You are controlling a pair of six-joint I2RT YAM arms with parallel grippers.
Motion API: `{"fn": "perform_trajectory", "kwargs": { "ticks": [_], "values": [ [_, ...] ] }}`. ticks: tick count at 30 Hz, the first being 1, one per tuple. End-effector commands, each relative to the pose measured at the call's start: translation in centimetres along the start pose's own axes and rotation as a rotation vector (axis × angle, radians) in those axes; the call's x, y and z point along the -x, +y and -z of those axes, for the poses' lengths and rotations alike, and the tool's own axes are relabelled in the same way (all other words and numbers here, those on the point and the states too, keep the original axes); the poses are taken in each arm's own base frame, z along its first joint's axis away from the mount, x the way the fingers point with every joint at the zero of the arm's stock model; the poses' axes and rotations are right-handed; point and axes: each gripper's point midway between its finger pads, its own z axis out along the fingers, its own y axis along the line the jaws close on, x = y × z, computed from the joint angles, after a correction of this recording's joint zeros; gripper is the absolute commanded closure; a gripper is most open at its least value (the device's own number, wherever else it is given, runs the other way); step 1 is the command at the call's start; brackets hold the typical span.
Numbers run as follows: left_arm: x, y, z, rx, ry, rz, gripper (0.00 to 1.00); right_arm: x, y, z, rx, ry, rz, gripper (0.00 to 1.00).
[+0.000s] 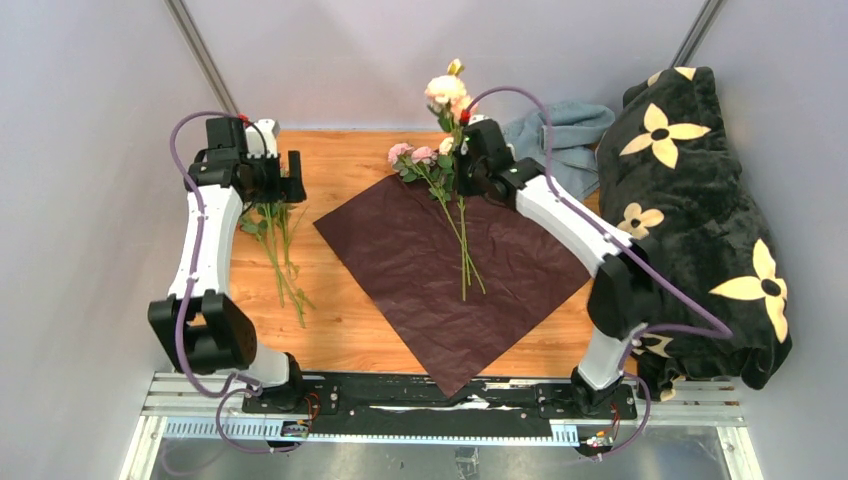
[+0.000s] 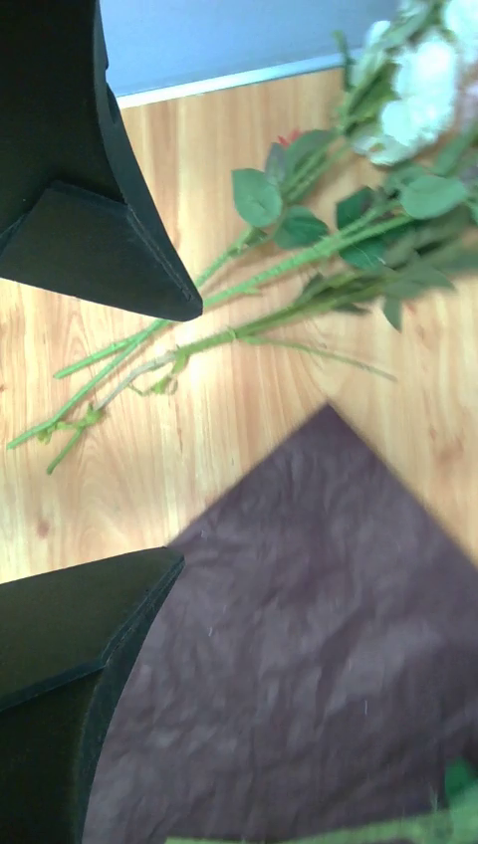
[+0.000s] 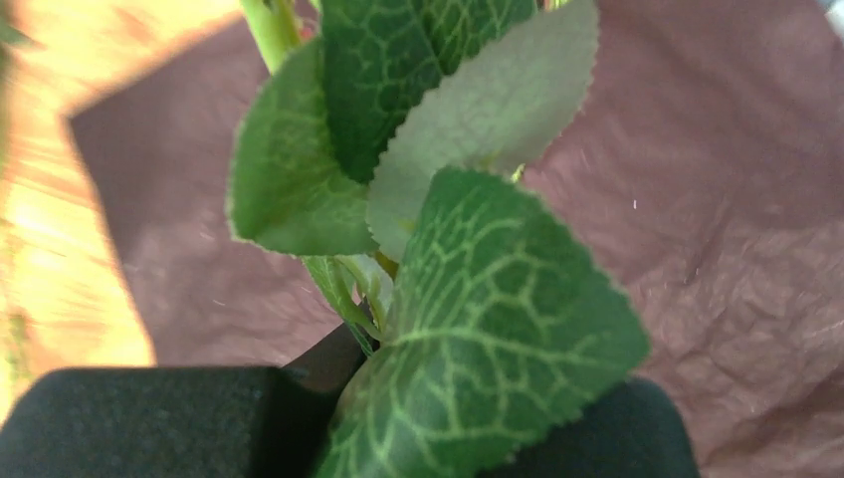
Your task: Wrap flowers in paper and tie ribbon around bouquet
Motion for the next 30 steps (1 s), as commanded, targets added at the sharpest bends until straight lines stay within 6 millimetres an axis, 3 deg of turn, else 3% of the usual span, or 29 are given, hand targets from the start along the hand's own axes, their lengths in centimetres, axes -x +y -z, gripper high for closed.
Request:
{"fn": "perform_trajectory", "kwargs": {
  "ticks": [1, 5, 10, 13, 17, 19, 22, 25, 30],
  "values": [
    [-2.7, 4.6, -2.7, 0.167, 0.09, 0.08, 0.07, -6.1, -3.8, -3.0, -0.137, 0.266, 0.066, 0.99],
    [-4.7, 6.0, -4.7, 0.207, 0.142, 0.074, 0.07, -7.6, -4.8, -7.9, -0.154, 0.354, 0.063, 0.92],
    [-7.7, 7.8, -7.4, 0.255, 0.227, 0.074, 0.13, -9.3, -7.1, -11.5, -0.224, 0.419, 0.066, 0.58],
    [-8.6, 8.8, -9.0, 0.271, 0.273, 0.048, 0.26, -8.8, -6.6, -10.5, -0.205, 0.454, 0.083, 0.54],
    [-9.6, 9.7, -11.0, 0.274, 0.348, 0.037, 0.53, -6.7, -5.3, -6.8, -0.206, 0.368, 0.133, 0.53],
    [-10.0, 9.8, -12.1, 0.261, 0.375, 0.048, 0.63, -6.9, -4.8, -5.3, -0.181, 0.326, 0.14, 0.53],
    [-10.2, 9.8, -13.7, 0.239, 0.392, 0.076, 0.63, -8.5, -5.2, -3.5, -0.173, 0.306, 0.137, 0.53],
    [-10.2, 11.3, -15.0, 0.296, 0.416, 0.078, 0.62, -9.4, -5.8, -2.3, -0.182, 0.299, 0.152, 0.53],
    [-11.1, 13.2, -16.0, 0.382, 0.462, 0.058, 0.61, -10.4, -6.0, -1.9, -0.169, 0.322, 0.17, 0.53]
  ]
}}
